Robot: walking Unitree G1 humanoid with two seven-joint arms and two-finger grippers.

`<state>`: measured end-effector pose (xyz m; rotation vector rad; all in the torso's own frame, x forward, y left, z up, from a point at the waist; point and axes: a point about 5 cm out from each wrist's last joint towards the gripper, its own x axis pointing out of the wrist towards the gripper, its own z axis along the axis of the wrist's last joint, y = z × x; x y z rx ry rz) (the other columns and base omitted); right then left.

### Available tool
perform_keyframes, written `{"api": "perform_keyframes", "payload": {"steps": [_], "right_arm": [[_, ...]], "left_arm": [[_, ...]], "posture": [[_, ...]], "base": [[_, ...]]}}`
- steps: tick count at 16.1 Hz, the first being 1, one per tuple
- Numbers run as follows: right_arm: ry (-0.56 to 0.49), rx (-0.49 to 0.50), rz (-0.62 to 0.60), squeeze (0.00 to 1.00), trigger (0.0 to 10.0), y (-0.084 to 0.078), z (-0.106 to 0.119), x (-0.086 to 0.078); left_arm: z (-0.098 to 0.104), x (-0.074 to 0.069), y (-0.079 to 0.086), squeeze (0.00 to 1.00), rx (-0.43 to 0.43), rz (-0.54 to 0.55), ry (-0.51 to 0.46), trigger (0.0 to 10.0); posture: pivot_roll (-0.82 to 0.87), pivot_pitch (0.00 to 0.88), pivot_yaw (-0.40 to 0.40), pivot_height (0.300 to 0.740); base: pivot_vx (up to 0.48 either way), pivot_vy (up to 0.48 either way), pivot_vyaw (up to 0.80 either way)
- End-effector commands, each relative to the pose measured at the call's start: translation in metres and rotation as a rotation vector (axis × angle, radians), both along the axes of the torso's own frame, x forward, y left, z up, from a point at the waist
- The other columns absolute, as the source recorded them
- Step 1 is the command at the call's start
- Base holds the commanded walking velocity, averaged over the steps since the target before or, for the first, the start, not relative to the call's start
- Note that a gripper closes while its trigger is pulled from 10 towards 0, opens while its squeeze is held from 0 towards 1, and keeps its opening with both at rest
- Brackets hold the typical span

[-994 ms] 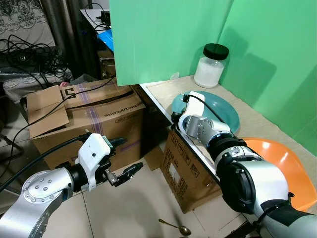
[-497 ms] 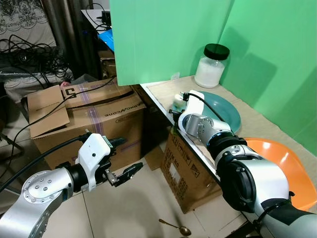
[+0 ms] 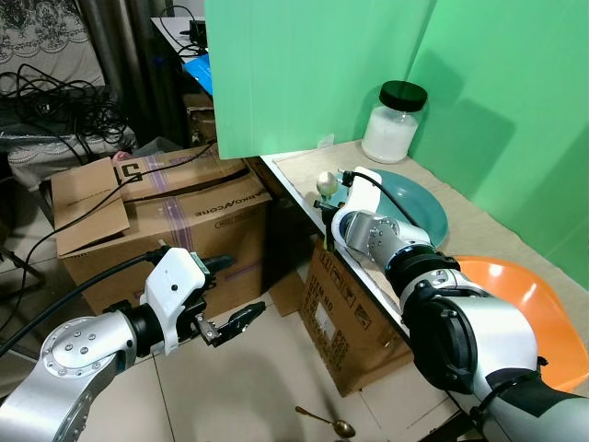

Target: Setting the table

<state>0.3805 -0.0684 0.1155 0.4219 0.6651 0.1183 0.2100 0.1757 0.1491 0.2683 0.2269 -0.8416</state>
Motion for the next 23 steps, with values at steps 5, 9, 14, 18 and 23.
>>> {"api": "perform_keyframes", "payload": {"steps": [5,9,14,18,23], "right_arm": [[-0.226,0.094,0.039,0.0,2.0,-0.003,0.033,0.015],[-0.37,0.079,0.084,0.0,0.1,-0.005,0.044,0.018],[-0.778,0.078,0.076,0.0,0.0,-0.046,0.098,-0.002],[-0.94,0.002,0.041,0.0,10.0,-0.088,0.123,-0.066],[-0.903,-0.235,-0.048,0.0,10.0,-0.101,0.106,-0.127]], "left_arm": [[0.005,0.002,0.0,0.0,-0.002,-0.008,-0.019,10.0],[0.005,0.004,0.0,0.0,-0.003,-0.011,-0.023,10.0],[0.025,0.027,-0.022,0.0,-0.123,0.083,-0.162,10.0],[0.035,0.049,-0.037,0.0,-0.157,0.206,-0.245,10.0],[0.041,0.055,-0.037,0.0,-0.18,0.344,-0.305,10.0]], "posture": [[0.07,0.0,-0.097,0.74],[0.07,0.0,-0.091,0.74],[0.05,0.0,-0.082,0.74],[0.01,0.0,-0.045,0.74],[-0.02,0.0,-0.034,0.74]], "base": [[0.0,0.0,0.0],[0.0,0.0,0.0],[0.0,0.0,0.0],[0.0,0.0,0.0],[0.0,0.0,-0.48]]}}
